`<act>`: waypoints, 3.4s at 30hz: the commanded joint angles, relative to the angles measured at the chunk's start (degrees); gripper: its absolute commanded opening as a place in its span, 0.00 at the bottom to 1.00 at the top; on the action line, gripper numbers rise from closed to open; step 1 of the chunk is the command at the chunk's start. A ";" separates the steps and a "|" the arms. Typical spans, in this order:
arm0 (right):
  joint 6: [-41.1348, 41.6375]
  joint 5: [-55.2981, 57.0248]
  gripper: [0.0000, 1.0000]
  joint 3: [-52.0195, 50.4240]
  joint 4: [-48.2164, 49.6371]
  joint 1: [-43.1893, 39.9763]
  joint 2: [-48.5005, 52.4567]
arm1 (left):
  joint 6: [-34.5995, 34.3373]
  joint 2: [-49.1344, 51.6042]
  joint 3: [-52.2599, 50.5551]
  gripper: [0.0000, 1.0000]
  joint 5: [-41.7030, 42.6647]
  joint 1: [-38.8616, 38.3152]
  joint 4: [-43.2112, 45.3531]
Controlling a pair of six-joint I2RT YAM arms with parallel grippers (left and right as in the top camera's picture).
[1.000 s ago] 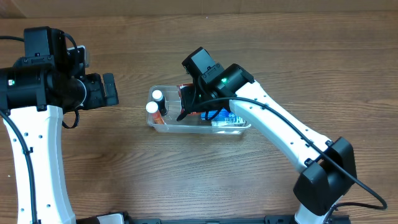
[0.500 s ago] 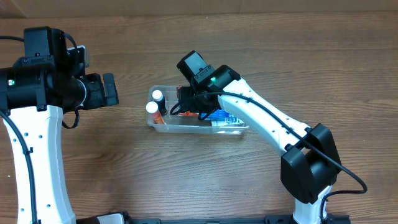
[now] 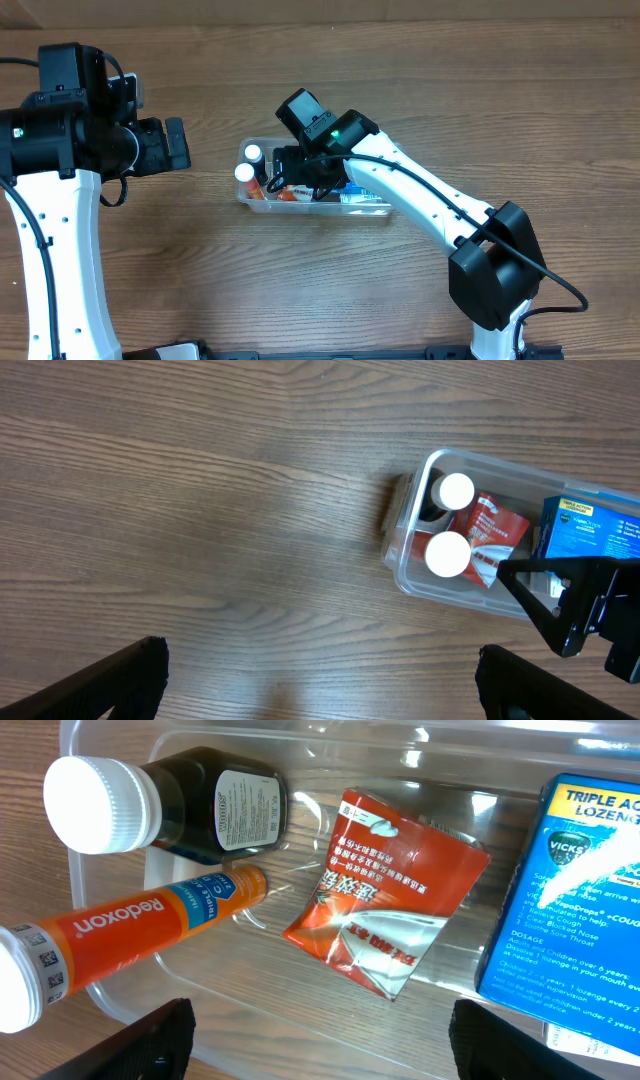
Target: Pack container
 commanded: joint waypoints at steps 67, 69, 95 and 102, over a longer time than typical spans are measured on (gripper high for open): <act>-18.47 14.51 1.00 12.66 -5.95 -40.30 -15.61 | 10.71 9.84 0.87 1.00 -2.19 -7.23 19.34; -18.18 14.53 1.00 12.66 -7.80 -40.98 -15.80 | 10.69 9.60 0.87 1.00 -0.87 -6.69 18.38; -13.68 14.53 1.00 -36.54 -9.94 -39.87 -74.05 | 5.27 -58.95 -42.05 1.00 2.82 -5.70 20.50; -13.68 14.53 1.00 -36.54 -9.99 -39.87 -75.19 | 5.33 -59.56 -42.34 1.00 2.80 -5.70 18.29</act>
